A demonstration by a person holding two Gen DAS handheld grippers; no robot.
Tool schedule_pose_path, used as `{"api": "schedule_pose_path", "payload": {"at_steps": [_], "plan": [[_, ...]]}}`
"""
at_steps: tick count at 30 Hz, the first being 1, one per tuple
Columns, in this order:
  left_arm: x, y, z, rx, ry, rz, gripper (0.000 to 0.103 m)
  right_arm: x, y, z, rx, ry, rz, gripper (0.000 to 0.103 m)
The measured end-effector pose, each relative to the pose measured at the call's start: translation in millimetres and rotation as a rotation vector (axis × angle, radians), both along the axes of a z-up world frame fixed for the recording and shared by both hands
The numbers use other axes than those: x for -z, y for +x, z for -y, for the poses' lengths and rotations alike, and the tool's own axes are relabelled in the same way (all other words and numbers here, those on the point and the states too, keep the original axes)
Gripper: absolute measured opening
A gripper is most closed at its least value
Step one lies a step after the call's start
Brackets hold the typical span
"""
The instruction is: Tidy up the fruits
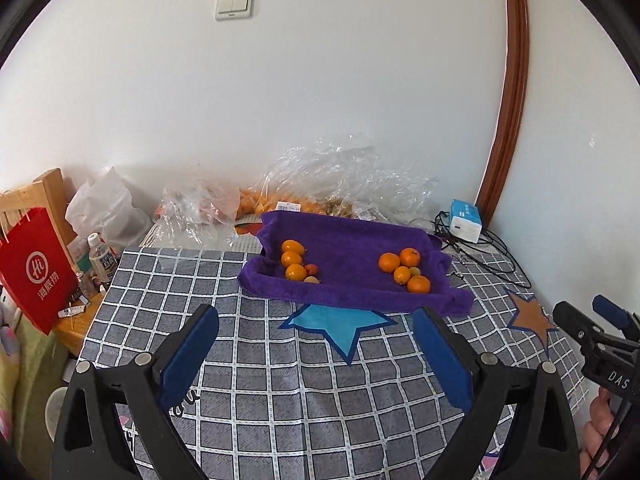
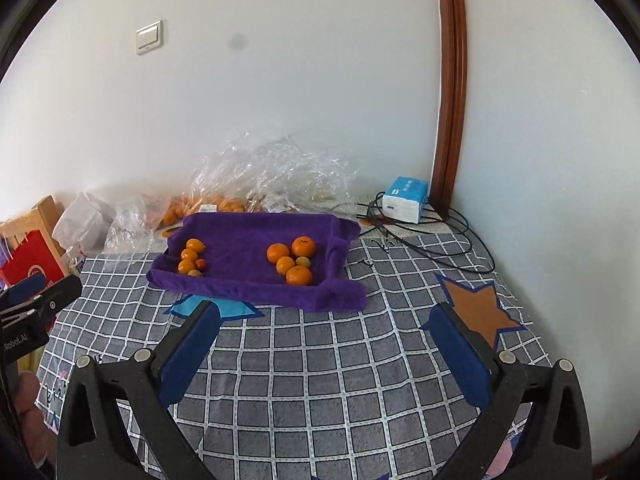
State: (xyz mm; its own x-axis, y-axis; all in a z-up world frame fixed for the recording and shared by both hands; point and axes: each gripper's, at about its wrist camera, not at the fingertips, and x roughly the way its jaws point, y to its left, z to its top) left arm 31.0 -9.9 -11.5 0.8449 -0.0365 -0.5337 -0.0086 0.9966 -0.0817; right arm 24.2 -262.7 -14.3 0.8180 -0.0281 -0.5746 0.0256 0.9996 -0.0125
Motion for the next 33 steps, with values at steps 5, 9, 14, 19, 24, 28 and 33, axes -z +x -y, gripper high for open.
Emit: {"api": "schedule_pose_path", "payload": {"at_steps": [5, 9, 14, 19, 24, 28, 33], "plan": [[-1.8, -7.1, -0.2, -0.012, 0.007, 0.011, 0.098, -0.2, -8.6, -1.2, -0.001, -0.014, -0.002, 0.103], [-0.9, -7.8, -2.1, -0.016, 0.007, 0.006, 0.098, -0.6, -9.8, -1.5, 0.012, -0.028, -0.004, 0.103], [0.4, -8.1, -2.2, -0.018, 0.006, 0.003, 0.098, -1.8, -10.7, -0.8, 0.015, -0.019, 0.002, 0.103], [1.1, -8.5, -1.2, -0.017, 0.007, 0.001, 0.098, -2.4, -12.4, -0.7, 0.020, -0.020, 0.003, 0.103], [1.9, -8.8, 0.2, -0.009, 0.012, 0.002, 0.098, -2.2, -14.7, 2.9, 0.031, -0.015, 0.005, 0.103], [1.7, -9.3, 1.6, -0.006, 0.013, 0.002, 0.098, -2.1, -15.8, 4.4, 0.035, -0.016, 0.006, 0.103], [1.5, -9.5, 2.2, -0.006, 0.014, 0.002, 0.098, -2.5, -16.6, 5.2, 0.037, -0.016, 0.009, 0.103]]}}
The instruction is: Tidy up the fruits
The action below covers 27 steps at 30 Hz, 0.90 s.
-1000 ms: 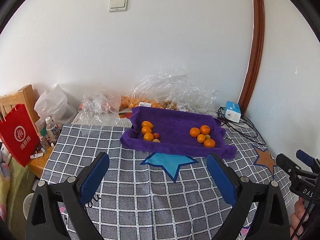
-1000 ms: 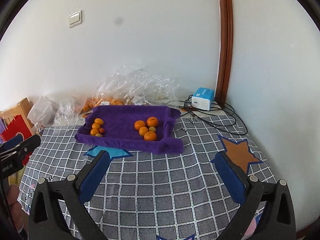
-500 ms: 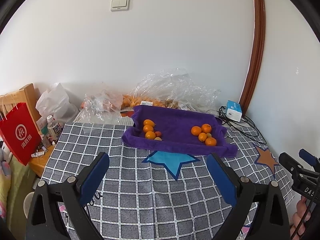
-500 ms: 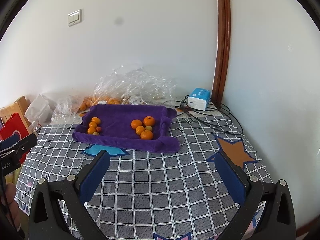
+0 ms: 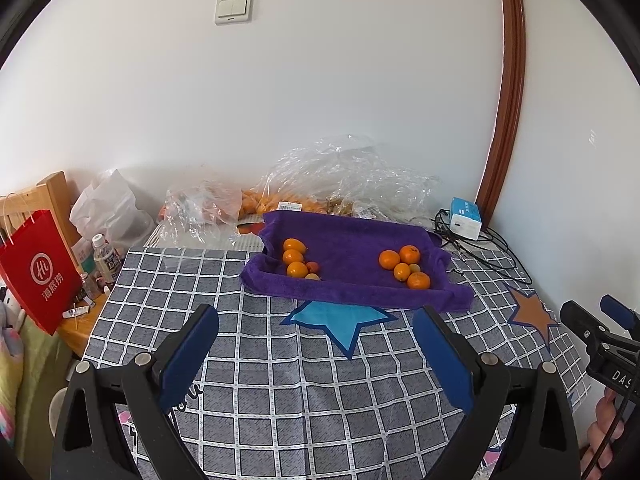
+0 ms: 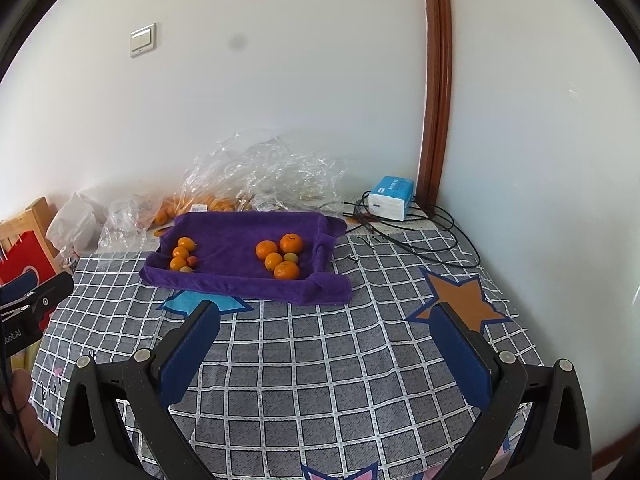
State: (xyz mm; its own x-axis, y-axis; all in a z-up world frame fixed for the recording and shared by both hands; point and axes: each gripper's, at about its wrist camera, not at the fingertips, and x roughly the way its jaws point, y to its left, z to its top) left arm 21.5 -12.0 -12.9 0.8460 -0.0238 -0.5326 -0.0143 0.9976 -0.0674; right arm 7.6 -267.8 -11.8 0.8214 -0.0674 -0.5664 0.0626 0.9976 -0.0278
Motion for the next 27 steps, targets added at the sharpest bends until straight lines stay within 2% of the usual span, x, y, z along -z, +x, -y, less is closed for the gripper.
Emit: {"api": "schedule_pose_path", "payload": {"at_steps": [27], "plan": [[-3.8, -2.4, -0.9, 0.006, 0.000, 0.008, 0.098, -1.6, -4.0, 3.2, 0.004, -0.001, 0.010, 0.103]]}}
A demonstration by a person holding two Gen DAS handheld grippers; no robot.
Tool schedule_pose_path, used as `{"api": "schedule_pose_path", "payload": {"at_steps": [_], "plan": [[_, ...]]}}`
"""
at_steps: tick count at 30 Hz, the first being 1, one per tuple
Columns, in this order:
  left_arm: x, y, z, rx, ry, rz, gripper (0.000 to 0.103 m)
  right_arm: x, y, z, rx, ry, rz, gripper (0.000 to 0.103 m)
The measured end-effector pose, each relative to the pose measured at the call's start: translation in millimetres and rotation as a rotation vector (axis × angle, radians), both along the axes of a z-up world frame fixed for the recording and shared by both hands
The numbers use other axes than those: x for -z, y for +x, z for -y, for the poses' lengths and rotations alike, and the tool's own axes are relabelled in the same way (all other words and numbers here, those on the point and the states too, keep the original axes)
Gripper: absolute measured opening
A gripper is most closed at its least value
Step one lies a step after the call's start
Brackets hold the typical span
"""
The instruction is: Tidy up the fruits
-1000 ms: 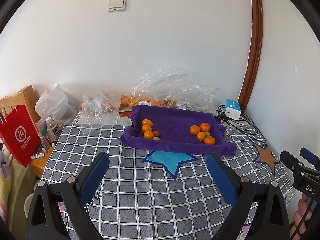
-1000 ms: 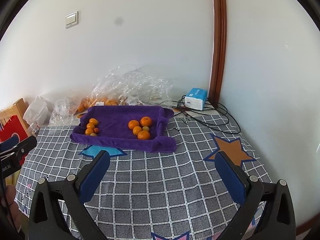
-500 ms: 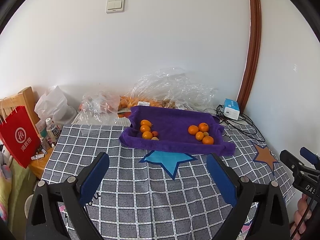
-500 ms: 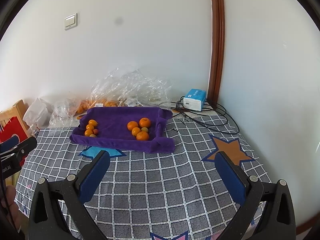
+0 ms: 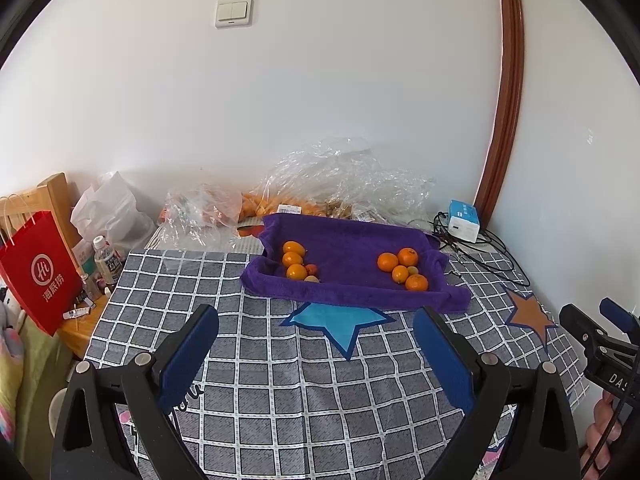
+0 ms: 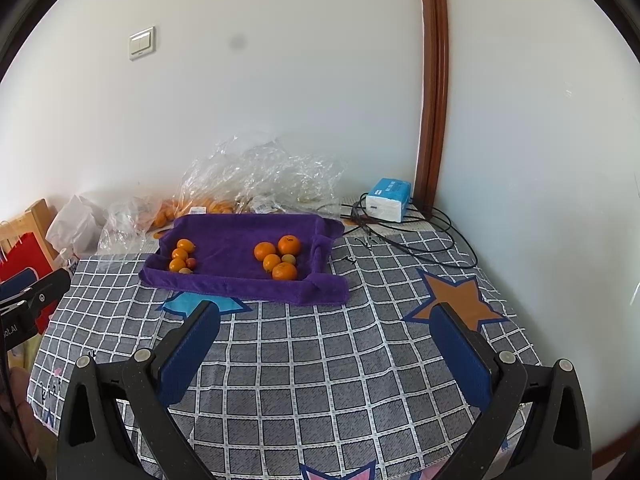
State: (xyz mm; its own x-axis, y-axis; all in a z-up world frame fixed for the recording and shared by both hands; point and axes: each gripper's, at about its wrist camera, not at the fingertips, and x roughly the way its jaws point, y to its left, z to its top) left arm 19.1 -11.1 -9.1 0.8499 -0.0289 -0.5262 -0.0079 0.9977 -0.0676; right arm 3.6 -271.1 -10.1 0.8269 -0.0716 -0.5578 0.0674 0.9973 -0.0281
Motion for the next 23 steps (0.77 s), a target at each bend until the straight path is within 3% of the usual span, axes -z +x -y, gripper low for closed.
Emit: {"api": "schedule_pose_path", "payload": {"at_steps": [23], "plan": [[0.6, 0.9, -5.7, -0.009, -0.001, -0.013, 0.098, -0.5, -1.4, -2.0, 0.007, 0.000, 0.003, 0.103]]}}
